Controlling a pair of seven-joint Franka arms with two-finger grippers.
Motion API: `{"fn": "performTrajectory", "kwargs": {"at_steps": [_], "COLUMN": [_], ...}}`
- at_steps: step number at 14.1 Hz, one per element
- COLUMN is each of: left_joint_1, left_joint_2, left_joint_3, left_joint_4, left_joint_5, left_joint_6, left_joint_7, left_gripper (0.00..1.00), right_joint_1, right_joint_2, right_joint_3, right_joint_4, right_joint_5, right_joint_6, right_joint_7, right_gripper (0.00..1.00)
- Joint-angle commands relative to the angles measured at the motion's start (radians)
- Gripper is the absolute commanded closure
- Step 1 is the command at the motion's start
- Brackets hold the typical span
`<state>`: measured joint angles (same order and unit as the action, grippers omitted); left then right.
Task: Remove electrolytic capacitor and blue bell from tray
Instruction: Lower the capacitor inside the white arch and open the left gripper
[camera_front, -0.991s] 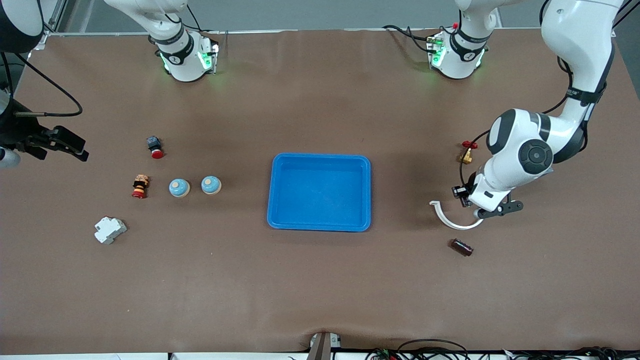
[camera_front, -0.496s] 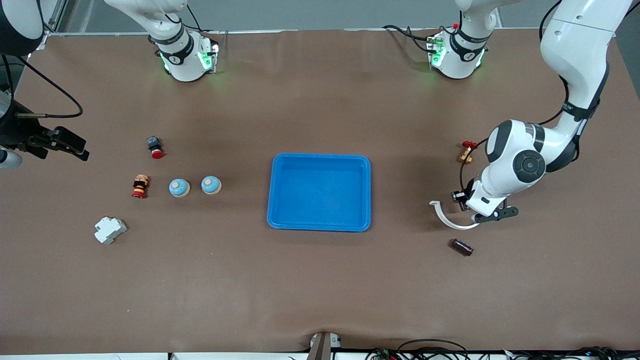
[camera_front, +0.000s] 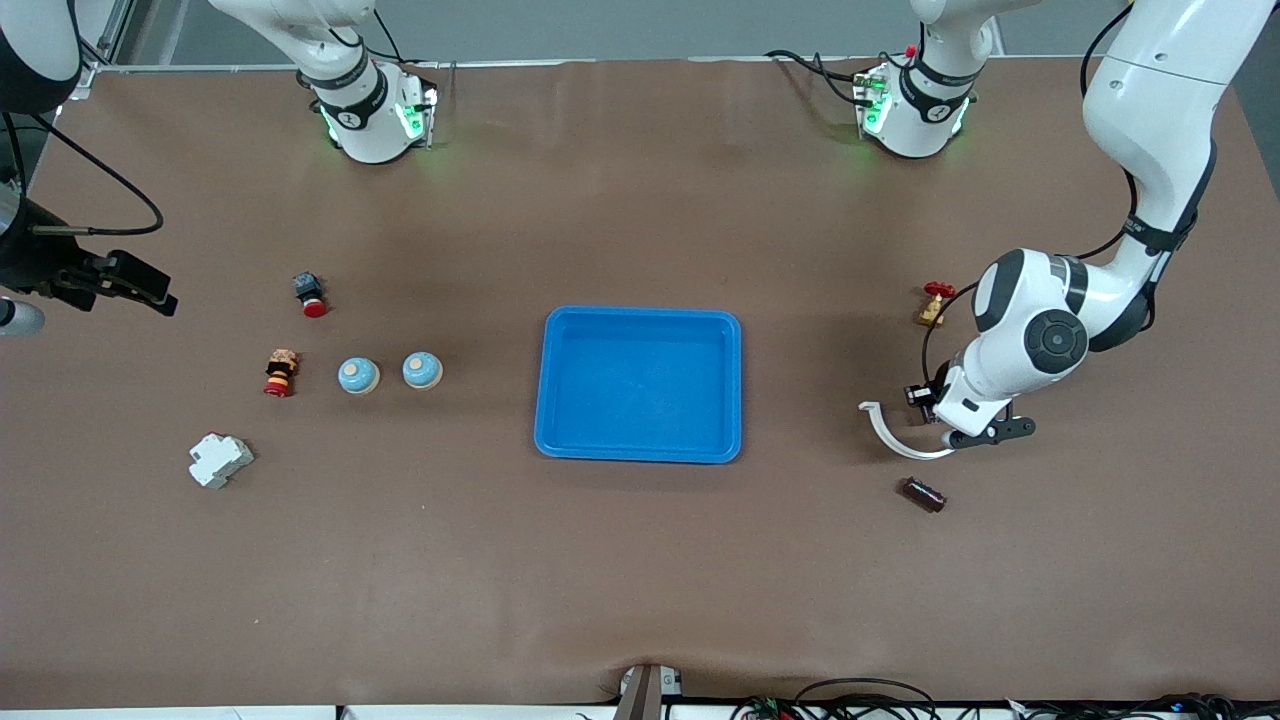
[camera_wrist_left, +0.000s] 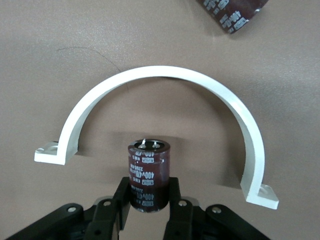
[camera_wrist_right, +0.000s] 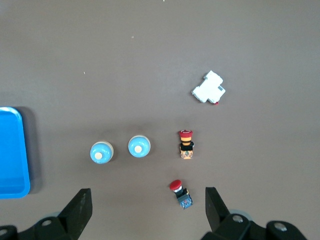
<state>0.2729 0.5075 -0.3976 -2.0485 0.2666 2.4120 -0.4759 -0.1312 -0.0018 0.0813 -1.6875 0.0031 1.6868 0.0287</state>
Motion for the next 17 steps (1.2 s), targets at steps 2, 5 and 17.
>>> {"fn": "performTrajectory", "kwargs": {"at_steps": [2, 5, 17], "left_joint_1": [0.008, 0.008, 0.041], "left_joint_2": [0.013, 0.016, -0.075], "left_joint_3": [-0.006, -0.006, -0.017], "left_joint_4": [0.01, 0.01, 0.062], "left_joint_5": [0.025, 0.025, 0.017], "left_joint_6": [0.009, 0.009, -0.123], "left_joint_7": [-0.004, -0.004, 0.019], "left_gripper": [1.0, 1.0, 0.0], "right_joint_1": [-0.027, -0.027, -0.022], "right_joint_2": [-0.003, -0.003, -0.015], "right_joint_3": [0.015, 0.015, 0.017], "right_joint_4": [0.002, 0.002, -0.012], "right_joint_5": [-0.005, -0.005, 0.006], "right_joint_6": [-0.026, -0.039, -0.052], "right_joint_7": [0.011, 0.011, 0.013], "right_gripper": [0.0, 0.0, 0.0]}}
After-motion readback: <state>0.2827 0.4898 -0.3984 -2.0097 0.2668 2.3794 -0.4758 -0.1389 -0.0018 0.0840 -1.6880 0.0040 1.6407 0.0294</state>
